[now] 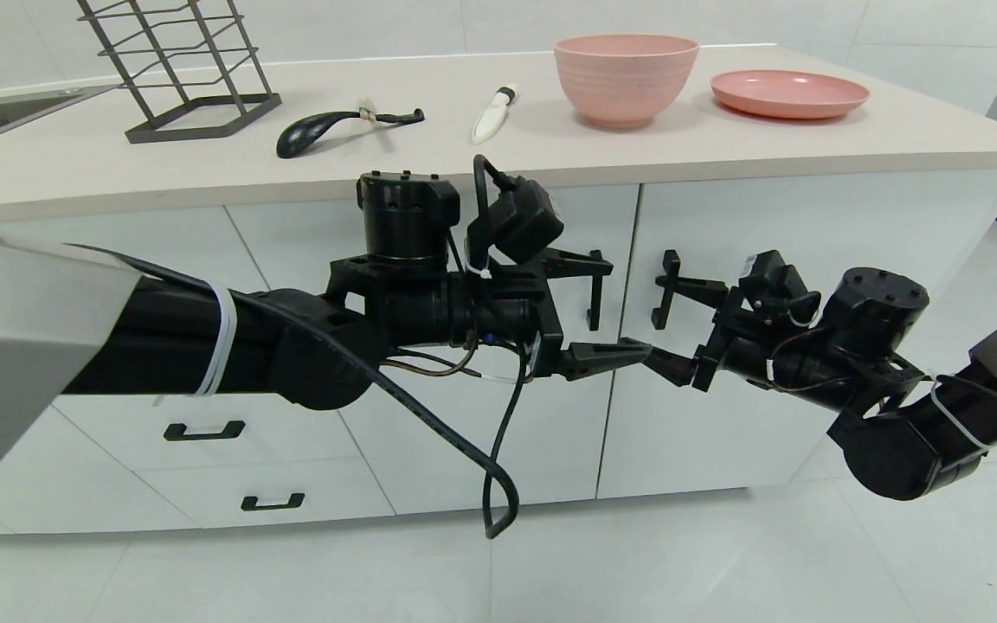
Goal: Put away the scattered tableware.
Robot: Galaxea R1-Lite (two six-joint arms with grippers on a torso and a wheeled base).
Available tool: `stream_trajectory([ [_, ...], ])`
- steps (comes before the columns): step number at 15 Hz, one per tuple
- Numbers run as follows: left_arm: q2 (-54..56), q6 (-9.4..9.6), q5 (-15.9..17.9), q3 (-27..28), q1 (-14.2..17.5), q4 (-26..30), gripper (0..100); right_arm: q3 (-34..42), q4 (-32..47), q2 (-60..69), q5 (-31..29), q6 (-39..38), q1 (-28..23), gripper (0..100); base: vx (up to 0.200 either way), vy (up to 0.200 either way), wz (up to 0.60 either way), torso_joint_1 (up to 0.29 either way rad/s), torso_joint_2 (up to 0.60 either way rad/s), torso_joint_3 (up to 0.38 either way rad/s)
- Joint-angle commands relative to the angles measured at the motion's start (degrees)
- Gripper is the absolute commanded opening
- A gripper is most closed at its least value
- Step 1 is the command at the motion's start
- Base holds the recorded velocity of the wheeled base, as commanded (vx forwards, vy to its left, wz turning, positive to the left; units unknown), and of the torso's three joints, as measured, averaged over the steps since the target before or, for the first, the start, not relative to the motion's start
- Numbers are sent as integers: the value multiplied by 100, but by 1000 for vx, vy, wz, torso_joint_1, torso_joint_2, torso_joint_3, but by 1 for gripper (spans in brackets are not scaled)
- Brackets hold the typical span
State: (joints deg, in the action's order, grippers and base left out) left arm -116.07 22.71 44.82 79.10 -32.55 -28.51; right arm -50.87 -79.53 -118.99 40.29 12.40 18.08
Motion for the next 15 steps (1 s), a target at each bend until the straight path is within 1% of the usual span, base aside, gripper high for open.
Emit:
stream_trajectory([
  [1,-118,-4,9,132,91,-23,100,-11,-1,8,102,-1,55,100,0,0,0,0,0,0],
  [3,-197,-4,9,290,100,-23,100,-2,-1,25,137,-9,55,100,0,0,0,0,0,0],
  [5,-267,-4,-9,413,73,-23,100,95,-10,166,313,-53,55,100,0,0,0,0,0,0],
  [7,-320,-12,-35,439,56,-40,100,385,-10,377,357,-53,73,100,0,0,0,0,0,0],
  [8,-346,-12,-237,457,21,-49,100,798,-10,693,357,-36,99,100,0,0,0,0,0,0],
  [10,-434,-100,-440,571,-76,-58,100,1378,-10,1168,401,-18,47,100,0,0,0,0,0,0],
  [12,-557,-188,-510,650,-252,-146,100,2002,-10,1660,445,26,-24,100,0,0,0,0,0,0],
  [13,-584,-188,-536,659,-313,-181,100,2143,-1,1783,462,35,-24,100,0,0,0,0,0,0],
  [14,-610,-197,-571,659,-463,-251,100,2415,8,2012,471,43,-50,100,0,0,0,0,0,0],
  [15,-645,-285,-571,659,-595,-278,100,2635,17,2187,480,70,-129,100,0,0,0,0,0,0],
])
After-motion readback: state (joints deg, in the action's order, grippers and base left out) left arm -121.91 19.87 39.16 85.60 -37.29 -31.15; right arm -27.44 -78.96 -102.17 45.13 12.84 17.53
